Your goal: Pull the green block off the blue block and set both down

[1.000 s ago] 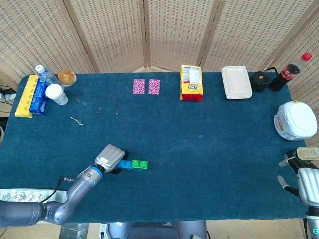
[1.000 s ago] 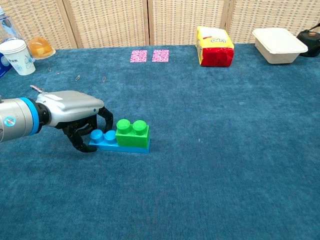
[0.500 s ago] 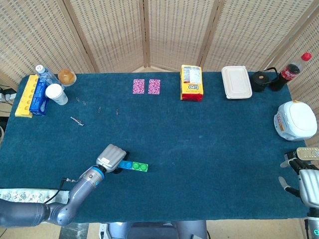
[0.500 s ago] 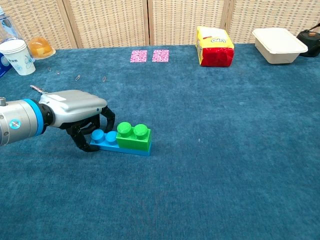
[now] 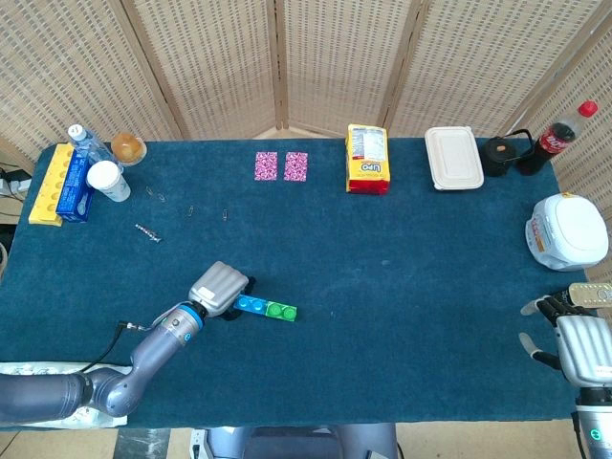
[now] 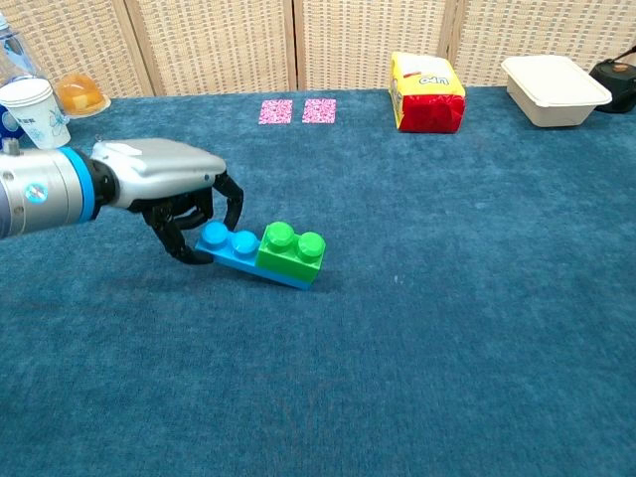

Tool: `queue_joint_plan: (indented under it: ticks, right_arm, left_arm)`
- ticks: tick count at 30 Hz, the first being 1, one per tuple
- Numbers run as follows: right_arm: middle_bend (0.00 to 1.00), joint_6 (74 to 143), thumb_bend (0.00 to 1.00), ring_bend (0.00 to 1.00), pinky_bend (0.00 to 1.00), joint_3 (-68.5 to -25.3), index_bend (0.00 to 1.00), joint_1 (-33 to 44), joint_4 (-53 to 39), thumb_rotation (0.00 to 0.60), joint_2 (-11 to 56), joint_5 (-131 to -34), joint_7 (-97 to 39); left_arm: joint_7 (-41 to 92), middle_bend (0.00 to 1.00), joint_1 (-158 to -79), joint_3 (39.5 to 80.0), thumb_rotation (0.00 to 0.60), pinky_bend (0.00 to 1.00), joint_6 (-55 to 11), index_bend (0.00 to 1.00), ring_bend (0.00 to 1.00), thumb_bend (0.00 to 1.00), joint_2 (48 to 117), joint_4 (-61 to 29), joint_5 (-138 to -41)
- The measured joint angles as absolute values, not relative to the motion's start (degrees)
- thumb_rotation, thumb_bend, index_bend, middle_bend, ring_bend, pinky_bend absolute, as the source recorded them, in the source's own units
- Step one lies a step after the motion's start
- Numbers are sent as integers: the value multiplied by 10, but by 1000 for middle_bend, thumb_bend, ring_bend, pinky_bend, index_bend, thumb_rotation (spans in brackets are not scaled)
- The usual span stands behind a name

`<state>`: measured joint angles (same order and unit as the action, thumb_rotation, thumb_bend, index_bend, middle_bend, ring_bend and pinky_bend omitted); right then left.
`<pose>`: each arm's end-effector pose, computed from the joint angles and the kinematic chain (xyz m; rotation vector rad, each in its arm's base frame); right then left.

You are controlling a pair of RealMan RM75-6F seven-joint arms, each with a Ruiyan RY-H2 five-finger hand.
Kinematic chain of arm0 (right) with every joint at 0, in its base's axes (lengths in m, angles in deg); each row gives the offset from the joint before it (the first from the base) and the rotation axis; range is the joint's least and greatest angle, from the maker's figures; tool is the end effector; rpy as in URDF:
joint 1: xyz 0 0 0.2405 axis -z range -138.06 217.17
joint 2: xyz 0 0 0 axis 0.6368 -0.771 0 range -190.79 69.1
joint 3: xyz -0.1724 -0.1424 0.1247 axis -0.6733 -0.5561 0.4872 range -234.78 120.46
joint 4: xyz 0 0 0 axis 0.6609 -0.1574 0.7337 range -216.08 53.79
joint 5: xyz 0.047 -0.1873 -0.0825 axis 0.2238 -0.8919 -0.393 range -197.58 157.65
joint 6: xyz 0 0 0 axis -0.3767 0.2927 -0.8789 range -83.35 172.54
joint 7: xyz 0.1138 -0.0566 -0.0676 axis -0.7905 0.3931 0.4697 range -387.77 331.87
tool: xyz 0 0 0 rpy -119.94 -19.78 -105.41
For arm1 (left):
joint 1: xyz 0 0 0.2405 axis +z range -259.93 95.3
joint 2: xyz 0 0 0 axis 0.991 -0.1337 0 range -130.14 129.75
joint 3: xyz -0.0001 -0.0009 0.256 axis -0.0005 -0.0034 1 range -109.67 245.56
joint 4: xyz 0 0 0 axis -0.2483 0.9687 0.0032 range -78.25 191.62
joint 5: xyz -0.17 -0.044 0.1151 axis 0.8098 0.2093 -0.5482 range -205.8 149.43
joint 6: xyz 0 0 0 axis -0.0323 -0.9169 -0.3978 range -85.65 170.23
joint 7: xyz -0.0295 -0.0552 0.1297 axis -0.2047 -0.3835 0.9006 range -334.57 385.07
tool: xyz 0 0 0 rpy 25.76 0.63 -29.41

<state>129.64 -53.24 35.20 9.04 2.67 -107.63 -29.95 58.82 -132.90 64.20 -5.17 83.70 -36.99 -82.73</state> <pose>-0.3154 -0.1827 0.1671 1.3957 -0.8731 0.9186 -0.1263 0.3213 -0.0305 -2.1774 -0.8152 -0.6670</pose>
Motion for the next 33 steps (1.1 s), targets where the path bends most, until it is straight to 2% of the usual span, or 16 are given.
queue_joint_plan:
  ticks: [14,33]
  right_arm:
    - [443,1222,310,520,504,-540,449,304,122,600,20,-1094,-400]
    - [452,1207,310,541,526,-541,448,280,116,600,33,-1104,-451]
  left_arm:
    - [541,883,-1382,609,543,824,7,745,830,509,793,-379,-873]
    - [492,888,-1412,581,551,830,13,760,832,510,765,-396,-853]
